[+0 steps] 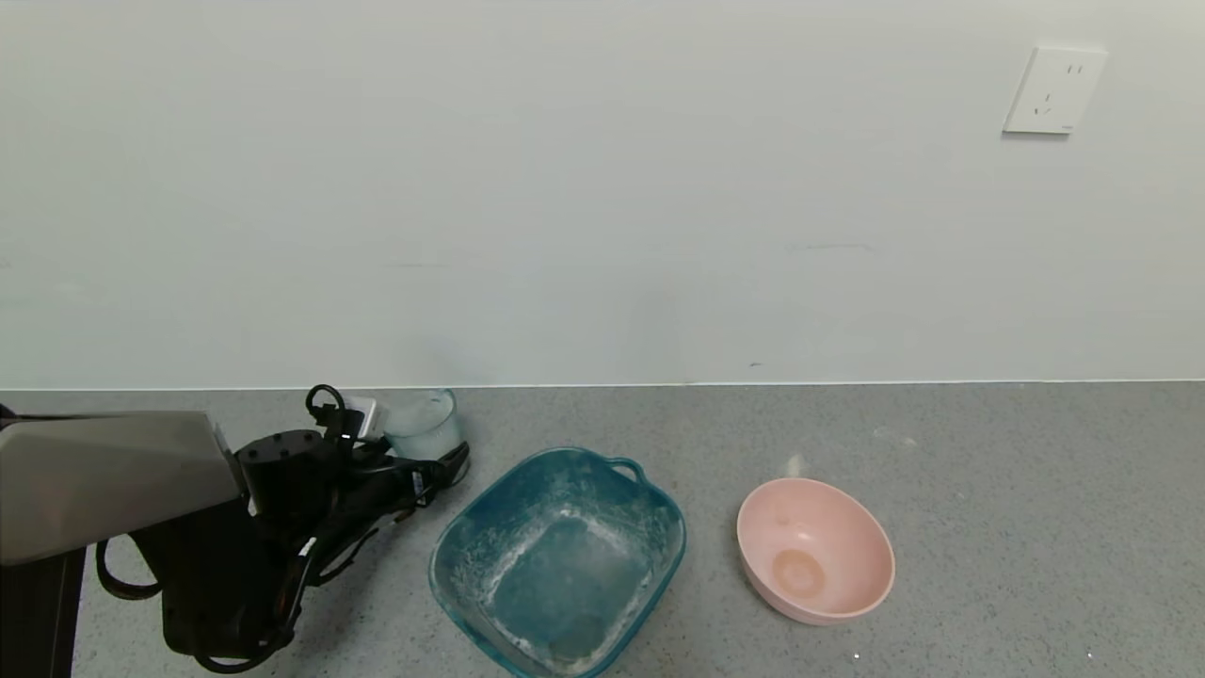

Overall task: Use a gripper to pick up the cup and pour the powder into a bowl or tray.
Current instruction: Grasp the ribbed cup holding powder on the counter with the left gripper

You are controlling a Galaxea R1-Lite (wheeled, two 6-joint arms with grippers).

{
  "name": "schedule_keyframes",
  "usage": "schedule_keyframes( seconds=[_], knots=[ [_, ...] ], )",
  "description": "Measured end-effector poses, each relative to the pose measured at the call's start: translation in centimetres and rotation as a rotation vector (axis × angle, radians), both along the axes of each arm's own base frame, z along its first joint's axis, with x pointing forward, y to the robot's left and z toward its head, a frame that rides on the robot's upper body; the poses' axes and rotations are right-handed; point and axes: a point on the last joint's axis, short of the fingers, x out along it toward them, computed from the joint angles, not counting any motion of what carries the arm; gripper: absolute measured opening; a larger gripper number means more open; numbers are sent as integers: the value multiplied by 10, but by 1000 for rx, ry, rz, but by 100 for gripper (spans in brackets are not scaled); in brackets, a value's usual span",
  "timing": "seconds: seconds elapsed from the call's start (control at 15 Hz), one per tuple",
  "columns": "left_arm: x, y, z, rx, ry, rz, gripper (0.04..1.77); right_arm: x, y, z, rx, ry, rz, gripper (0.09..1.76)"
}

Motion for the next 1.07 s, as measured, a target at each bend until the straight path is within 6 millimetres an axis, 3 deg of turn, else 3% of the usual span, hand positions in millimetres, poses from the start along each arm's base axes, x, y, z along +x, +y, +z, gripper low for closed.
schedule_keyframes(
  seconds=[0.33, 1.07],
  knots=[
    [5, -2, -12, 3, 3, 0, 172, 0, 0, 0, 0, 0, 0, 171],
    [12, -2, -18, 3, -9, 9, 172, 0, 0, 0, -3, 0, 1, 171]
  ],
)
